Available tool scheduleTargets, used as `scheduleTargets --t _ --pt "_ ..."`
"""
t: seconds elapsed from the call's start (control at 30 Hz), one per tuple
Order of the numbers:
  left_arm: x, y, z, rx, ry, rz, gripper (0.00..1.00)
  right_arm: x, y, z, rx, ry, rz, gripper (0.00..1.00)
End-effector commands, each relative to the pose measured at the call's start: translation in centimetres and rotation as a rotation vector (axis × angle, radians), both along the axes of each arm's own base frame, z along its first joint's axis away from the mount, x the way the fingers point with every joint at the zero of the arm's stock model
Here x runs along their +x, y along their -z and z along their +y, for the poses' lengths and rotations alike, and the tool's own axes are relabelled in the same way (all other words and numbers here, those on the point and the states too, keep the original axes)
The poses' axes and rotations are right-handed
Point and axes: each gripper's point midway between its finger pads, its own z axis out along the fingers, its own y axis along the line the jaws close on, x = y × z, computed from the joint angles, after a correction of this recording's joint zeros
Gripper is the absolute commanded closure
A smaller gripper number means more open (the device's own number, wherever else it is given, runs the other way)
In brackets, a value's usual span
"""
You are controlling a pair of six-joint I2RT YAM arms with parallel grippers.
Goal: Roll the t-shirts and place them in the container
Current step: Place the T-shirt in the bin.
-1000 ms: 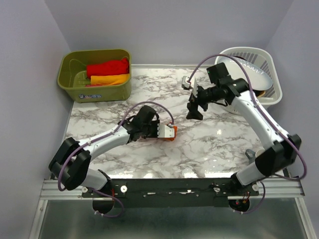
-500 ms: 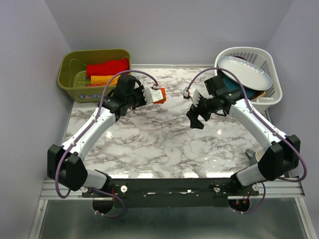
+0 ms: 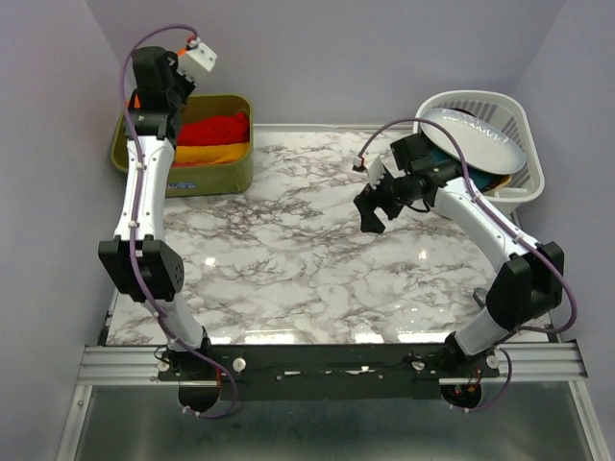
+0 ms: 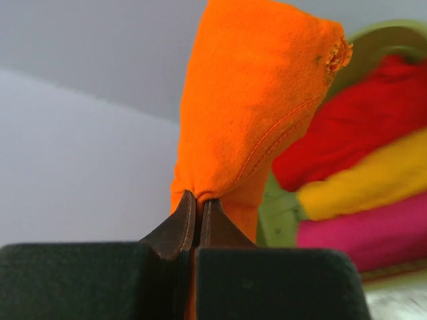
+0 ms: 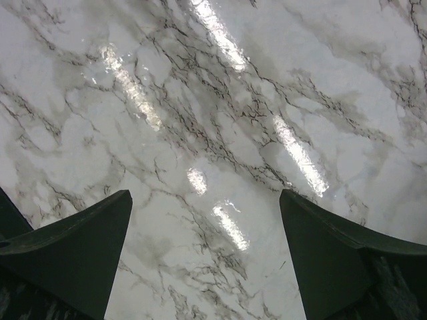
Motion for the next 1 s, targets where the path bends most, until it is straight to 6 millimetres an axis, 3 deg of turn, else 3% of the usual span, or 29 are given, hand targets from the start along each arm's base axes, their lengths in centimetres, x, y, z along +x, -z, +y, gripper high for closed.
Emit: scheduleTargets --t 0.0,0.1,0.13,0.33,0.6,0.8,0.97 --pt "2.2 1.7 8.7 -0.046 -0.31 -0.013 1.0 0.6 0.5 -0.1 0.005 0.025 0.066 0.0" --pt "3.8 4.1 10.5 -0.095 -0.369 -0.001 1.0 1.3 1.0 -0.7 -0.042 0.026 0.104 0.0" --pt "4.1 4.7 10.7 -0.11 -0.383 0.004 1.0 1.7 1.7 -0.8 -0.052 0.029 0.131 0.0" --pt "5.2 9.3 11.7 -0.151 -0.464 0.062 1.0 3.6 1.7 -2.2 -0.063 0.076 0.157 0.0" --pt "6.6 14.3 13.7 -0.105 -0.538 0.115 1.0 1.6 3.6 -3.1 -0.07 0.084 0.262 0.0" --pt "7.7 16.8 14.4 -0.101 -0.595 0.11 1.0 2.2 2.7 -5.1 -0.104 0.074 0.265 0.0" --pt "8.5 19.4 14.9 -0.074 -0.662 0.104 1.0 2.8 2.1 -5.2 -0.118 0.077 0.278 0.0"
